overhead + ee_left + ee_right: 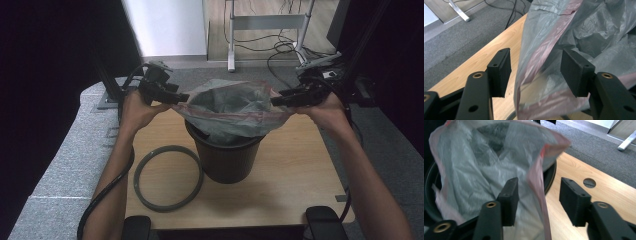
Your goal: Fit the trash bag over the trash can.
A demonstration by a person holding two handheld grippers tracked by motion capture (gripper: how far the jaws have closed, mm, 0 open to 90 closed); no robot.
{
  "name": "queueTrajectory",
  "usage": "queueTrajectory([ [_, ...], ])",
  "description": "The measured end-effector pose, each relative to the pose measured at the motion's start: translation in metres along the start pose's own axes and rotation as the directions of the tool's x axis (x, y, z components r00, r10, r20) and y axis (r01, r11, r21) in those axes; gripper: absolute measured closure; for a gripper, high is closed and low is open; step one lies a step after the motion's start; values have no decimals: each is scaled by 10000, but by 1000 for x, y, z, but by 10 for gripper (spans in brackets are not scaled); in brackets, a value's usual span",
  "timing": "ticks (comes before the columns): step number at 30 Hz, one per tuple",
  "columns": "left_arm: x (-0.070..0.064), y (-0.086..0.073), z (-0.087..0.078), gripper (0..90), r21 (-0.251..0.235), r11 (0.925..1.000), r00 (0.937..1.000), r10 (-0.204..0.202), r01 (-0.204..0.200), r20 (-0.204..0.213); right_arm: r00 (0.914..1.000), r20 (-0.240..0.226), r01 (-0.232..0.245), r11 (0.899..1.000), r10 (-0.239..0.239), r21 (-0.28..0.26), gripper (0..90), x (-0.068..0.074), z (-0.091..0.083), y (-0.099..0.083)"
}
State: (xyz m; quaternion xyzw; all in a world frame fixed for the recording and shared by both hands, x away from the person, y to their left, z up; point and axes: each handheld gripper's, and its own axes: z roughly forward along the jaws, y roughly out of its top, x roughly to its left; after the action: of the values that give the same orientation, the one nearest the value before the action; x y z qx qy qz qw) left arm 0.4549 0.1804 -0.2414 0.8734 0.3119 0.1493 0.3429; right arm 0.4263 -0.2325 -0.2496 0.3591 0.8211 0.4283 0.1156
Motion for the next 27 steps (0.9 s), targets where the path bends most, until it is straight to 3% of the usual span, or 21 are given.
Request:
queueTrajectory([
  [1, -1, 2, 3, 443, 102, 9999, 9999, 108, -108, -70, 10000, 3, 90, 10000, -90, 21, 608, 2, 5, 5],
  [2, -1, 4, 5, 443, 187, 9997, 9998, 175, -173, -109, 10000, 3, 90, 10000, -90, 21, 608, 2, 5, 5],
  [3, 0, 6, 9, 491, 288, 9994, 9997, 209, -206, -102, 9997, 115, 191, 9998, -193, 112, 708, 3, 10, 8],
  [6, 2, 10, 17, 571, 531, 9982, 9987, 297, -274, -422, 9992, 319, 236, 9992, -246, 321, 781, 2, 14, 8],
  [11, 16, 11, 29, 821, 407, 9980, 9953, -448, 485, -862, 9967, 793, 126, 9982, -173, 586, 850, -7, 24, 5],
  [13, 21, 9, 35, 871, 534, 9962, 9910, -626, 693, -1187, 9950, 988, 75, 9978, -139, 654, 861, -11, 28, 4],
  [17, 30, 5, 49, 889, 968, 9898, 9859, -899, 1041, -1412, 9908, 1353, -95, 9953, -36, 965, 868, -22, 41, -2],
  [23, 37, -6, 73, 890, 1379, 9812, 9866, -1204, 1352, -1102, 9901, 1367, -486, 9917, 321, 1193, 870, -35, 58, -13],
  [27, 36, -7, 87, 891, 1611, 9781, 9889, -1180, 1314, -902, 9886, 1463, -569, 9886, 363, 1393, 872, -39, 68, -17],
])
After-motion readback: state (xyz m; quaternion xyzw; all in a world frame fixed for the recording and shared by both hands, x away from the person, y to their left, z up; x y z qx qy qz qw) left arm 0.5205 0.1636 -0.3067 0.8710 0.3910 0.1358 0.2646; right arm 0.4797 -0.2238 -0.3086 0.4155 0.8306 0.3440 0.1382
